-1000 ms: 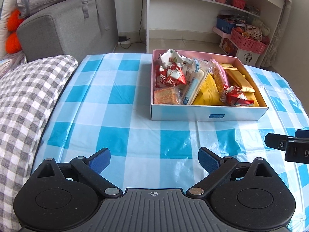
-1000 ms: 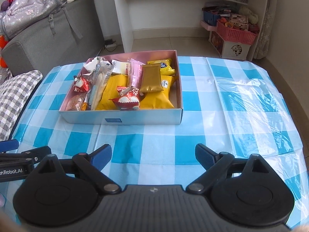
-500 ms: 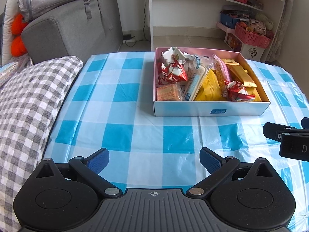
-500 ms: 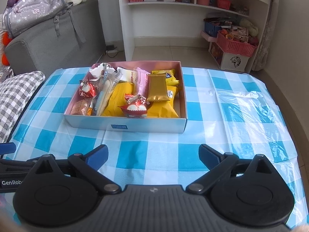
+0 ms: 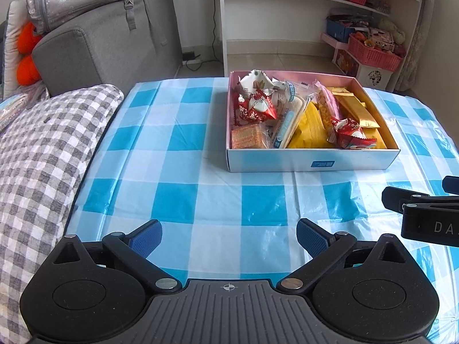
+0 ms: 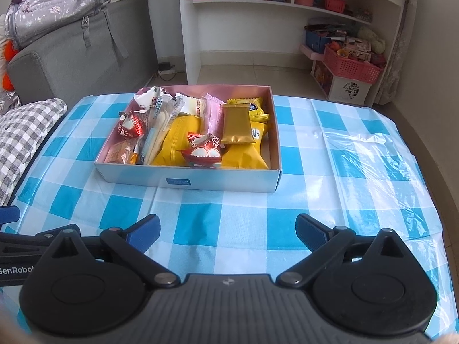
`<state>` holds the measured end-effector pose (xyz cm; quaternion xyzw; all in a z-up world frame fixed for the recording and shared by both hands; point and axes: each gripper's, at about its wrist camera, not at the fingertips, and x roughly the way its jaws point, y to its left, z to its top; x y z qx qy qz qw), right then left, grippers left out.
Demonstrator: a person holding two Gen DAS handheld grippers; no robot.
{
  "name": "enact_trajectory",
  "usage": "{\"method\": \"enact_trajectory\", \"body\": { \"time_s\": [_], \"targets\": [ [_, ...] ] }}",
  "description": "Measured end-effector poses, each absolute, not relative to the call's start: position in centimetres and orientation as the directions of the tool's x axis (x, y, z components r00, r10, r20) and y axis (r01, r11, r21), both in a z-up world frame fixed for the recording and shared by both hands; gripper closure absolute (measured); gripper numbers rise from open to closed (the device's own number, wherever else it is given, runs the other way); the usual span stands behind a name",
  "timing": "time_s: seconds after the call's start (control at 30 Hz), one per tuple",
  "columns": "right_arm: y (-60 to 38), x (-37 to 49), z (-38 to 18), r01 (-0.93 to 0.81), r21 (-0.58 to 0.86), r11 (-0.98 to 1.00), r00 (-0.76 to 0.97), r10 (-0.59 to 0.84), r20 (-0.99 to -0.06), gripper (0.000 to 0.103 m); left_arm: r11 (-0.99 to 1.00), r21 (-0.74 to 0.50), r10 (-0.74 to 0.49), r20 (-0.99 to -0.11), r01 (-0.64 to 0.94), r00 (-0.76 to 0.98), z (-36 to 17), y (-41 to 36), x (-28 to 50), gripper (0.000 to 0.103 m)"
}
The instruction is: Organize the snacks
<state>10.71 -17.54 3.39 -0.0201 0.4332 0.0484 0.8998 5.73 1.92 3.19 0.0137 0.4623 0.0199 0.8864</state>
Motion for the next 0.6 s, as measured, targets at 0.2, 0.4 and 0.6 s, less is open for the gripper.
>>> {"method": "enact_trajectory", "body": {
  "time_s": [0.2, 0.4, 0.6],
  "targets": [
    [-17.44, 10.79, 3.21, -0.107, 0.001, 0.994, 0.615, 0.067, -0.786, 0.002, 0.999, 0.042, 0.048, -0.819, -0.024, 0.572, 3.19, 1.93, 5.73, 0.002],
    [-17.32, 10.78, 3.1, -0.109, 0.0, 0.994, 0.611, 0.067, -0.789, 0.002, 0.999, 0.039, 0.044, -0.818, -0.021, 0.574, 3.29, 1.82, 5.65, 0.002],
    [-17.14, 10.74, 3.07, -0.118, -0.001, 0.993, 0.608, 0.071, -0.791, 0.002, 0.999, 0.037, 0.039, -0.819, -0.015, 0.572, 3.3, 1.69, 5.64, 0.002]
  ]
}}
